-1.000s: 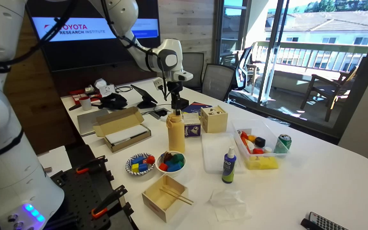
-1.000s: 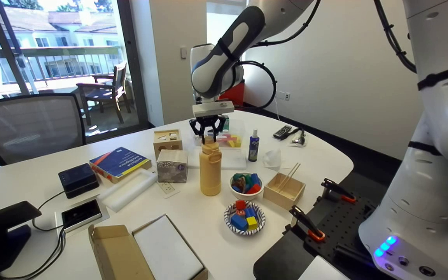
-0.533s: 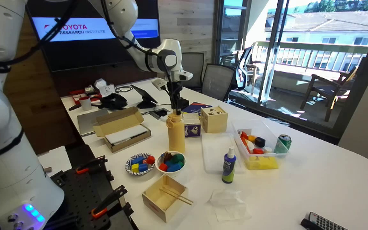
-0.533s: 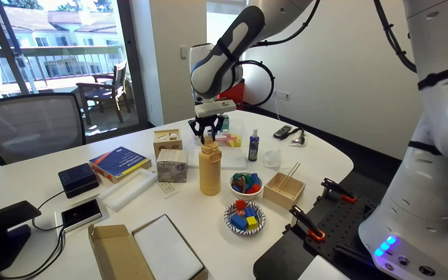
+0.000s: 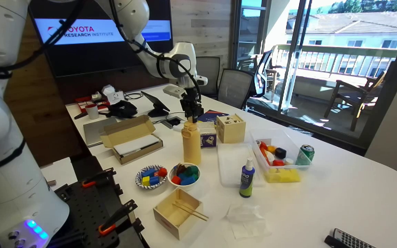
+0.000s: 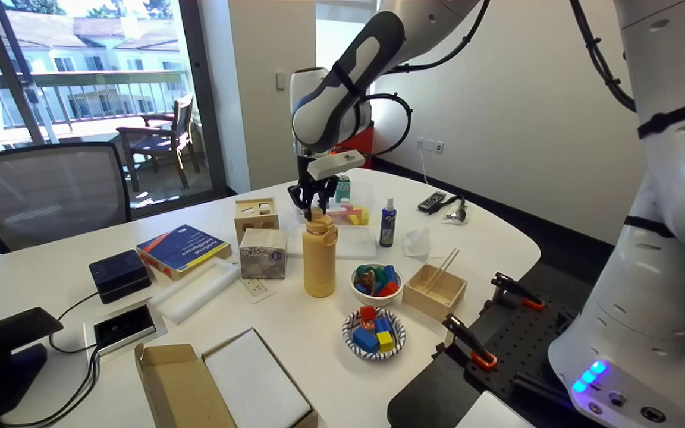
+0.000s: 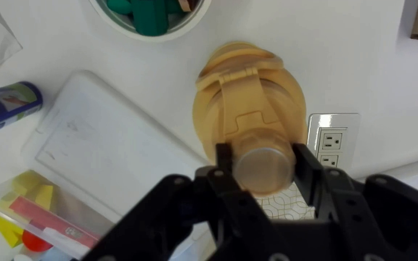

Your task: Move the beige bottle forward

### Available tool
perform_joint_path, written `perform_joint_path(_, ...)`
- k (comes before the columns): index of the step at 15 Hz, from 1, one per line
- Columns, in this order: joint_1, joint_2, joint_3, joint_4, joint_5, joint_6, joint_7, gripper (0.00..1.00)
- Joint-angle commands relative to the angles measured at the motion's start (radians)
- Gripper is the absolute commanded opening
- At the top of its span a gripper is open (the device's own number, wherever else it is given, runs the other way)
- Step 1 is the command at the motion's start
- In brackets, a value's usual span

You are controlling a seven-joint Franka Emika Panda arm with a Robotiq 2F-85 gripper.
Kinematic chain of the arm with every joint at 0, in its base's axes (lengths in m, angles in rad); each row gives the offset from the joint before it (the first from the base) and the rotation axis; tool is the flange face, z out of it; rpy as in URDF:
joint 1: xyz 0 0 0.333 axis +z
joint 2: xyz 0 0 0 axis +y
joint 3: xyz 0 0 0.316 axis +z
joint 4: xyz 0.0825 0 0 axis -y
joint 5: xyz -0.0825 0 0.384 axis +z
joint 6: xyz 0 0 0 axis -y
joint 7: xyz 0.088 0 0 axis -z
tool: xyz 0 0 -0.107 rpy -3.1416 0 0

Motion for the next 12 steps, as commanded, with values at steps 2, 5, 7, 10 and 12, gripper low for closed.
perform_joint_path(2, -0.046, 0.007, 0.051, -0.009, 0.026, 0.047, -0.177, 0.2)
perform_joint_path(5, -0.081, 0.011, 0.083, -0.007, 0.04, 0.05, -0.295, 0.2)
perform_joint_path(7, -0.105, 0.015, 0.106, 0.002, 0.045, 0.038, -0.382, 0.2)
perform_joint_path(10, -0.136, 0.026, 0.141, 0.021, 0.045, 0.006, -0.517, 0.2)
perform_joint_path(12, -0.159, 0.033, 0.167, 0.03, 0.049, -0.01, -0.619, 0.2)
